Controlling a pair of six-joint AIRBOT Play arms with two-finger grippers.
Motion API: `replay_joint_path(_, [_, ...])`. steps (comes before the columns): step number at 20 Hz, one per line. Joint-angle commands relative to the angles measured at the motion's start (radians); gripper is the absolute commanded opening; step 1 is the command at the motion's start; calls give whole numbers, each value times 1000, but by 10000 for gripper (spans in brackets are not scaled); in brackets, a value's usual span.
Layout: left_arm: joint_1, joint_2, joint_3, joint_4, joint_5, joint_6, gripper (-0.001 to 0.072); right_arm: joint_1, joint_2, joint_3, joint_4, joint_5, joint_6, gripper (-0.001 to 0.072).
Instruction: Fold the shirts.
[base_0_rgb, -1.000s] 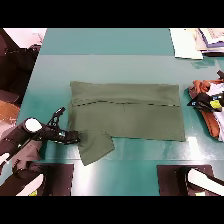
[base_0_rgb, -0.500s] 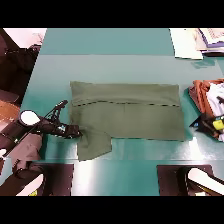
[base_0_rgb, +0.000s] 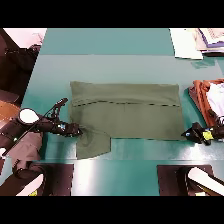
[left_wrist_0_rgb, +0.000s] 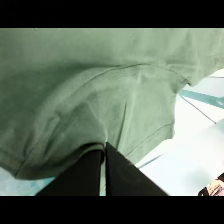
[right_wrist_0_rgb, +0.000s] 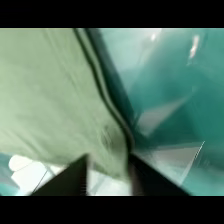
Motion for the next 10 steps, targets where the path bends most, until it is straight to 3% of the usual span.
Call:
replay_joint_path(1, [-1,1,1,1,-20,3,31,-1,-1,-11,13,5,-26,109])
replay_joint_path(2, [-1,1,2,2,-42,4,30,-1,-1,-10,12,26,-38,14])
replay_joint_path(5, [-1,68,1,48,-104,-19,29,-1,48,-8,2,83,-38,12])
replay_joint_path(10, [-1,337,2,183,-322,-177,30,-1,291,-9,-84,192,22,12])
